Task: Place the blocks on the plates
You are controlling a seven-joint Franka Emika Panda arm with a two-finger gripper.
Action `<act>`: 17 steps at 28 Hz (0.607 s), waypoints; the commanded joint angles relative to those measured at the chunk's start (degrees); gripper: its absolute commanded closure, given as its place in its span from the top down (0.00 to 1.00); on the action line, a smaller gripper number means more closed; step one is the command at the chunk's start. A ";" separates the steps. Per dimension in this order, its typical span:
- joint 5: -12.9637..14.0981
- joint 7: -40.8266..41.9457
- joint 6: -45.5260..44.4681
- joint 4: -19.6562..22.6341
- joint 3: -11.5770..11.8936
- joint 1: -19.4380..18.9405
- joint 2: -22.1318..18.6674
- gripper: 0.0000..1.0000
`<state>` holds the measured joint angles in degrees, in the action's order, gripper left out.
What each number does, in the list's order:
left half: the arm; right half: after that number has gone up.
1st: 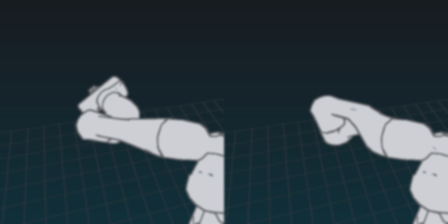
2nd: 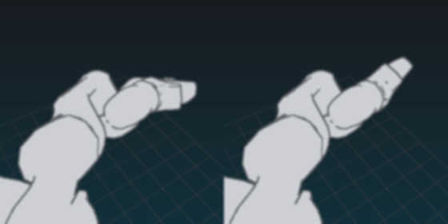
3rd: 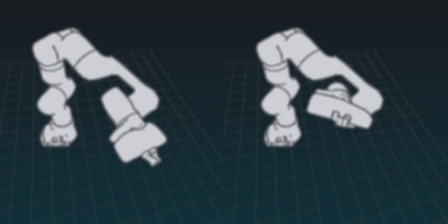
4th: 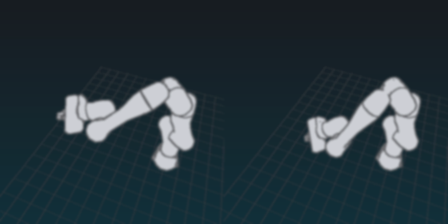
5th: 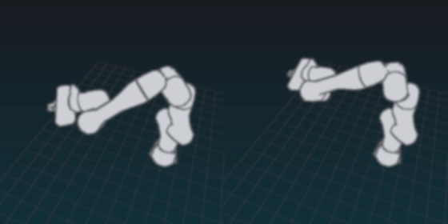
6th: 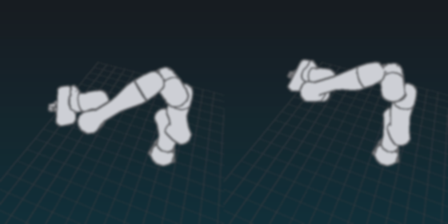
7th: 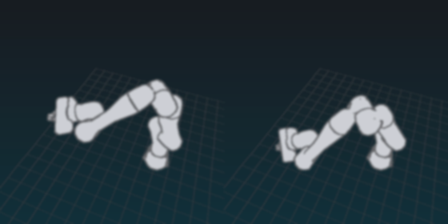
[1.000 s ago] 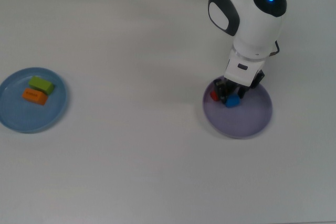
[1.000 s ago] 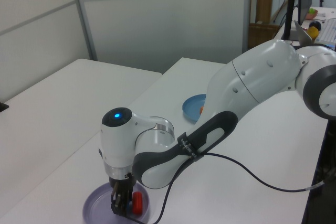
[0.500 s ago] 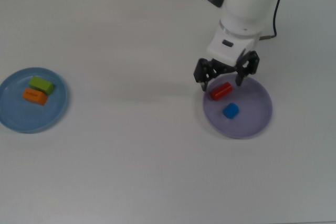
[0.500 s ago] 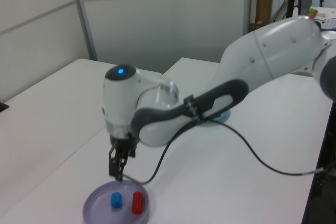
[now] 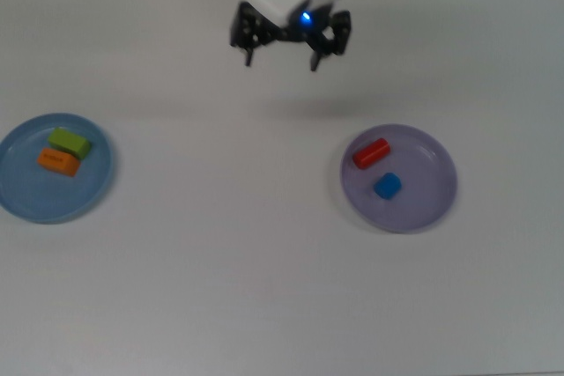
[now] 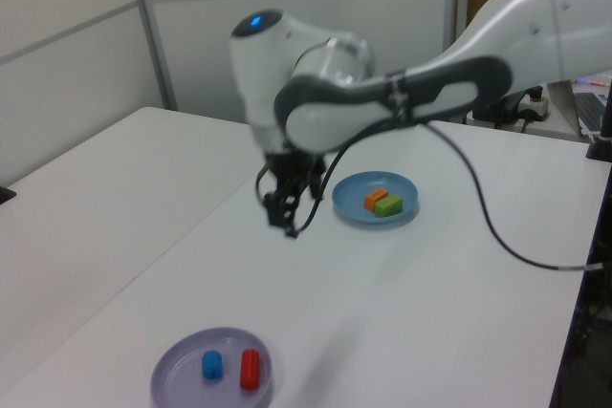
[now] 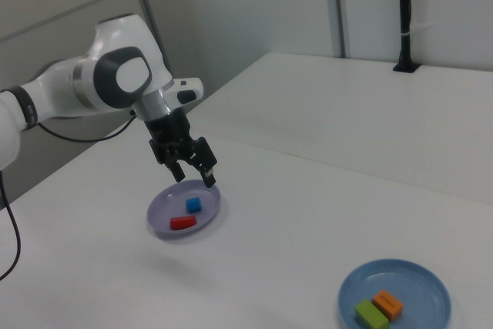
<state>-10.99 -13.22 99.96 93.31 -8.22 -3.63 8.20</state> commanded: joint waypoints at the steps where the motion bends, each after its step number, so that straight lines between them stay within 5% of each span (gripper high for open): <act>1: 4.74 4.77 -0.29 8.47 6.10 -0.06 -9.51 1.00; 17: 13.28 10.05 -1.44 8.56 11.20 4.16 -13.74 1.00</act>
<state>0.12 -6.04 99.25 101.07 1.87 0.49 -3.54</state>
